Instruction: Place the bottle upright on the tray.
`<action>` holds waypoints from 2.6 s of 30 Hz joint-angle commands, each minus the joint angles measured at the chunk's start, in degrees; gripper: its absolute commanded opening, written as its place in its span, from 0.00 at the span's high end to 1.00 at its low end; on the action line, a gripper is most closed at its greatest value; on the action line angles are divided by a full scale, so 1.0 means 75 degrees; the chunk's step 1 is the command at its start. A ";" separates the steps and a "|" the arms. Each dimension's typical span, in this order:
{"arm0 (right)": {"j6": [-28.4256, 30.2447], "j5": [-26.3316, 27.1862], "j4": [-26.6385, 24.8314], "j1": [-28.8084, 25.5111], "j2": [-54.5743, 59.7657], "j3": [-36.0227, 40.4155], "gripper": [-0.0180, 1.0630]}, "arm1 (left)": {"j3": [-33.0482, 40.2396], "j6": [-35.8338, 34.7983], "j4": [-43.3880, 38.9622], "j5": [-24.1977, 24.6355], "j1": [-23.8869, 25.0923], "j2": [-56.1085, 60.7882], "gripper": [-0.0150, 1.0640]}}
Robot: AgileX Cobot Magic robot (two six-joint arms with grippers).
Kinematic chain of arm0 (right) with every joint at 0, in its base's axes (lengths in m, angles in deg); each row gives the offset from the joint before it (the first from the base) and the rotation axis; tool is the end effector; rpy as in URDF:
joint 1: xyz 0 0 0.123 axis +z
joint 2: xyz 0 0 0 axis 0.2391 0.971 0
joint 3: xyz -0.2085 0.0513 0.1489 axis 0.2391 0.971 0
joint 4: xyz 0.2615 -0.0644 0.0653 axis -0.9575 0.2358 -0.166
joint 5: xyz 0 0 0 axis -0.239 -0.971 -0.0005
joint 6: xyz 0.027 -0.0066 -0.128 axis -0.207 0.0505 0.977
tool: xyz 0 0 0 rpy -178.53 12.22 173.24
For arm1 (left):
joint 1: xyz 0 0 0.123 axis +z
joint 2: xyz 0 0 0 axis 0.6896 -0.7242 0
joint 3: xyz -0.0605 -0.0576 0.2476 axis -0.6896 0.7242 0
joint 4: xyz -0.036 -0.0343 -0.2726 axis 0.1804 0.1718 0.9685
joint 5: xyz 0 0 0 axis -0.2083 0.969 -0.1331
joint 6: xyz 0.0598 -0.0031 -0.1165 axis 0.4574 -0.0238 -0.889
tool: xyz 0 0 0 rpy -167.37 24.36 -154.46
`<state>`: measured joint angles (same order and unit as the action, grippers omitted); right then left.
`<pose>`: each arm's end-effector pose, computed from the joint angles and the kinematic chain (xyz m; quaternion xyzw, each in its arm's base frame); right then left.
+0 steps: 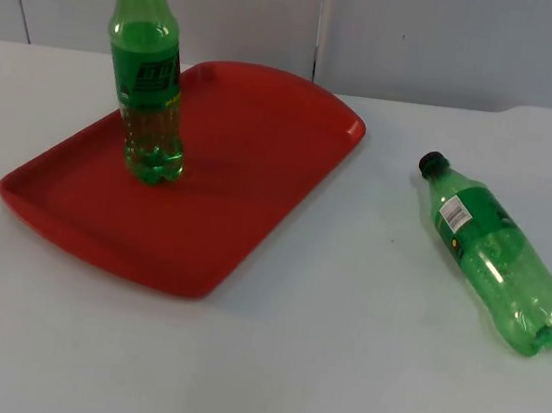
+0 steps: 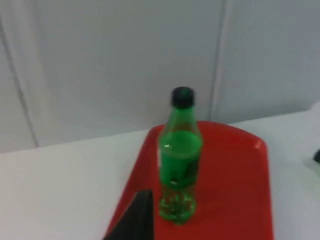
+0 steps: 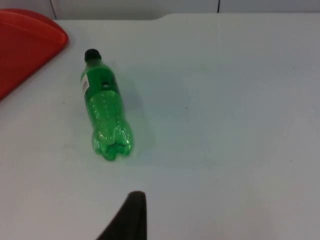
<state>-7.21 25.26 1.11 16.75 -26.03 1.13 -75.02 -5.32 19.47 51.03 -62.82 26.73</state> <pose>0.0746 0.0015 0.2745 -0.0190 0.8548 0.0052 0.5186 0.2074 -0.0656 0.2797 0.1064 0.7855 -0.0918 0.6027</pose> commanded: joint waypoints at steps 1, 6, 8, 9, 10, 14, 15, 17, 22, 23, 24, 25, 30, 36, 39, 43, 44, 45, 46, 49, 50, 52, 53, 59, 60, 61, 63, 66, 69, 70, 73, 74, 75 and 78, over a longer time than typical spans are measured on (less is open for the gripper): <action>-0.0017 0.0036 -0.0026 -0.0054 -0.0028 0.0021 0.01 | 0.0032 0.0116 0.0023 0.0119 -0.0266 0.0099 0.01; -0.0017 0.0036 -0.0026 -0.0054 -0.0028 0.0021 0.01 | 0.0032 0.0323 0.0041 0.0240 -0.0833 0.0318 0.01; -0.0017 0.0036 -0.0026 -0.0054 -0.0028 0.0021 0.01 | 0.0032 0.0323 0.0201 0.0370 -0.0857 0.0442 0.01; -0.0017 0.0036 -0.0026 -0.0054 -0.0028 0.0021 0.01 | 0.0032 0.0323 0.0311 0.0479 -0.0857 0.0497 0.01; -0.0017 0.0036 -0.0026 -0.0054 -0.0028 0.0021 0.01 | 0.0032 0.0323 0.0439 0.0611 -0.0857 0.0600 0.01; -0.0017 0.0036 -0.0026 -0.0054 -0.0028 0.0021 0.01 | 0.0032 0.0609 0.0730 0.1080 -0.0857 0.0985 0.01; -0.0017 0.0036 -0.0026 -0.0054 -0.0028 0.0021 0.01 | 0.0032 0.0807 0.0880 0.1258 -0.0857 0.1169 0.01; -0.0017 0.0036 -0.0026 -0.0054 -0.0028 0.0021 0.01 | 0.0032 0.1182 0.1211 0.1630 -0.0857 0.1542 0.01; -0.0017 0.0036 -0.0026 -0.0054 -0.0028 0.0021 0.01 | 0.0032 0.1279 0.1528 0.2145 -0.0857 0.2355 0.01; -0.0017 0.0036 -0.0026 -0.0054 -0.0028 0.0021 0.01 | 0.0032 0.1279 0.1528 0.2307 -0.0857 0.2556 0.01; -0.0017 0.0036 -0.0026 -0.0054 -0.0028 0.0021 0.01 | 0.0032 0.1279 0.1528 0.2307 -0.0857 0.2556 0.01; -0.0017 0.0036 -0.0026 -0.0054 -0.0028 0.0021 0.01 | 0.0032 0.1279 0.1528 0.2521 -0.0857 0.2741 0.01; -0.0017 0.0036 -0.0026 -0.0054 -0.0028 0.0021 0.01 | 0.0032 0.1279 0.1598 0.3402 -0.0857 0.3554 0.01; -0.0017 0.0036 -0.0026 -0.0054 -0.0028 0.0021 0.01 | 0.0032 0.1279 0.1640 0.3957 -0.0857 0.4234 0.01; -0.0017 0.0036 -0.0026 -0.0054 -0.0028 0.0021 0.01 | 0.0032 0.1279 0.1640 0.4620 -0.0857 0.4619 0.01; -0.0017 0.0036 -0.0026 -0.0054 -0.0028 0.0021 0.01 | 0.0020 0.1279 0.1640 0.5047 -0.0857 0.4818 0.01; -0.0017 0.0036 -0.0026 -0.0054 -0.0028 0.0021 0.01 | 0.0020 0.1279 0.1656 0.5060 -0.0857 0.4818 0.01; -0.0017 0.0036 -0.0026 -0.0054 -0.0028 0.0021 0.01 | 0.0020 0.1279 0.1656 0.5074 -0.0857 0.4818 0.01; -0.0017 0.0036 -0.0026 -0.0054 -0.0028 0.0021 0.01 | -0.0004 0.1279 0.1643 0.5125 -0.0857 0.4818 0.01; -0.0017 0.0036 -0.0026 -0.0054 -0.0028 0.0021 0.01 | -0.0176 0.1367 0.1568 0.5607 -0.0857 0.4818 0.01; -0.0017 0.0036 -0.0026 -0.0054 -0.0028 0.0021 0.01 | -0.0289 0.1460 0.1536 0.6005 -0.0857 0.4818 0.01; -0.0017 0.0036 -0.0026 -0.0054 -0.0028 0.0021 0.01 | -0.0395 0.1496 0.1358 0.6587 -0.0857 0.4818 0.01; -0.0017 0.0036 -0.0026 -0.0054 -0.0028 0.0021 0.01 | -0.0395 0.1496 0.1358 0.6587 -0.0857 0.4818 0.01; -0.0017 0.0036 -0.0026 -0.0054 -0.0028 0.0021 0.01 | -0.0065 0.1496 0.1472 0.6471 -0.0857 0.4818 0.01; -0.0017 0.0036 -0.0026 -0.0054 -0.0028 0.0021 0.01 | -0.0052 0.1477 0.1472 0.6492 -0.0857 0.4818 0.01; -0.0017 0.0036 -0.0026 -0.0054 -0.0028 0.0021 0.01 | -0.0052 0.1477 0.1472 0.6492 -0.0857 0.4818 0.01; -0.0017 0.0036 -0.0026 -0.0054 -0.0028 0.0021 0.01 | -0.0014 0.1477 0.1472 0.6538 -0.0857 0.4818 0.01; -0.0017 0.0036 -0.0026 -0.0054 -0.0028 0.0021 0.01 | 0.0006 0.1477 0.1472 0.6539 -0.0857 0.4818 0.01; -0.0017 0.0036 -0.0026 -0.0054 -0.0028 0.0021 0.01 | 0.0006 0.1477 0.1472 0.6539 -0.0857 0.4818 0.01; -0.0017 0.0036 -0.0026 -0.0054 -0.0028 0.0021 0.01 | 0.0006 0.1477 0.1472 0.6539 -0.0857 0.4818 0.01; -0.0017 0.0036 -0.0026 -0.0054 -0.0028 0.0021 0.01 | 0.0006 0.1477 0.1472 0.6539 -0.0857 0.4818 0.01; -0.0017 0.0036 -0.0026 -0.0054 -0.0028 0.0021 0.01 | 0.0006 0.1477 0.1472 0.6539 -0.0857 0.4818 0.01; -0.0017 0.0036 -0.0026 -0.0054 -0.0028 0.0021 0.01 | 0.0006 0.1477 0.1472 0.6539 -0.0857 0.4818 0.01; -0.0017 0.0036 -0.0026 -0.0054 -0.0028 0.0021 0.01 | 0.0006 0.1492 0.1472 0.6539 -0.0857 0.4818 0.01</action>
<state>-7.21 25.26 1.11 16.75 -26.03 1.13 -75.26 5.64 30.09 100.03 -68.89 62.65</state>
